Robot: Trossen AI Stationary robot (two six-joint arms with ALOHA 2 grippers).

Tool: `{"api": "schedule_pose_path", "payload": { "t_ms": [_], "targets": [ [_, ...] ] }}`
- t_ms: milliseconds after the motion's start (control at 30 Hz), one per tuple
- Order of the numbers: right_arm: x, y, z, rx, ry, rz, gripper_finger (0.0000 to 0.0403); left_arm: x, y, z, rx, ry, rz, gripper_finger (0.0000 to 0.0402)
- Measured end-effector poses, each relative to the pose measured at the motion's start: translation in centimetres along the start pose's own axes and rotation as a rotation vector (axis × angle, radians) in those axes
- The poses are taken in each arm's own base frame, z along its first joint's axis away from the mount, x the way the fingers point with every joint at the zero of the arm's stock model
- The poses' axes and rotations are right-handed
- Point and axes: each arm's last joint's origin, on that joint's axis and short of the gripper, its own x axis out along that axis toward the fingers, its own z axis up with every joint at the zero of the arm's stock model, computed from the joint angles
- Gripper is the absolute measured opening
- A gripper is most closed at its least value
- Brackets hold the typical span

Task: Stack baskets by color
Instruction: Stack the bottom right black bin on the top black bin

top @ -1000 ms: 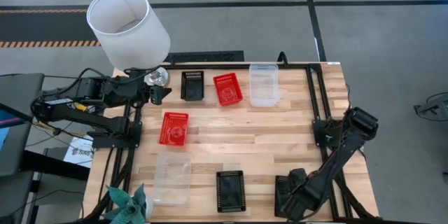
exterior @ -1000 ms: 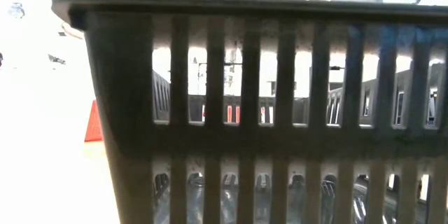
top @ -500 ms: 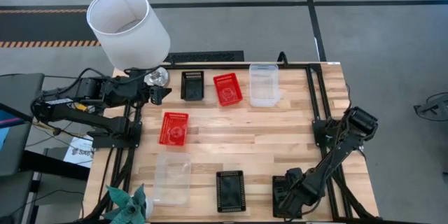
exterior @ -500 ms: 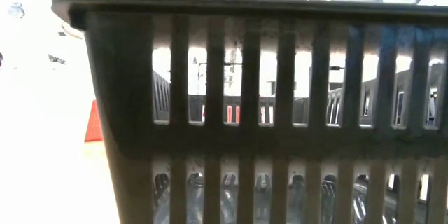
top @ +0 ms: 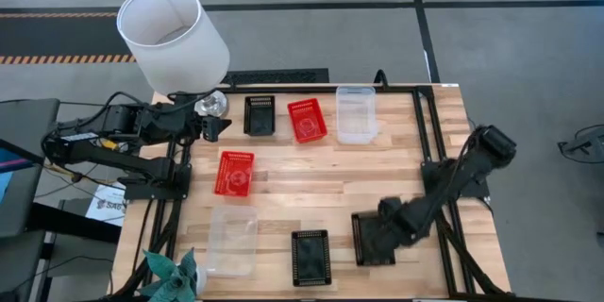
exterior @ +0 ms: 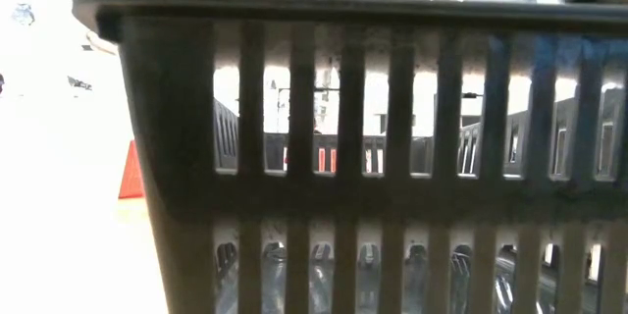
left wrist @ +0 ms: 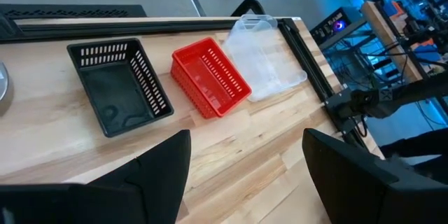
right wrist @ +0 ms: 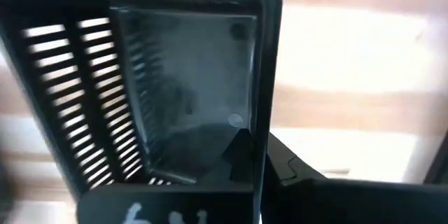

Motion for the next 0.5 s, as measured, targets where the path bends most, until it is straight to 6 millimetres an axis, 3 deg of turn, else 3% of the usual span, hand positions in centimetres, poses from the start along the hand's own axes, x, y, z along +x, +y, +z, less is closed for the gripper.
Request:
{"api": "schedule_pose_path", "payload": {
  "t_ms": [267, 500],
  "targets": [
    [-5.2, 0.5, 8.4, -0.019, -0.144, 0.164, 0.0007, 0.0, 0.0, 0.0, 0.029, 0.003, -0.002, 0.0261],
    [-8.5, 4.4, 16.6, -0.111, -0.289, 0.361, 0.0006, 0.0, 0.0, 0.0, 0.030, 0.007, -0.004, 0.0261]
  ]
}}
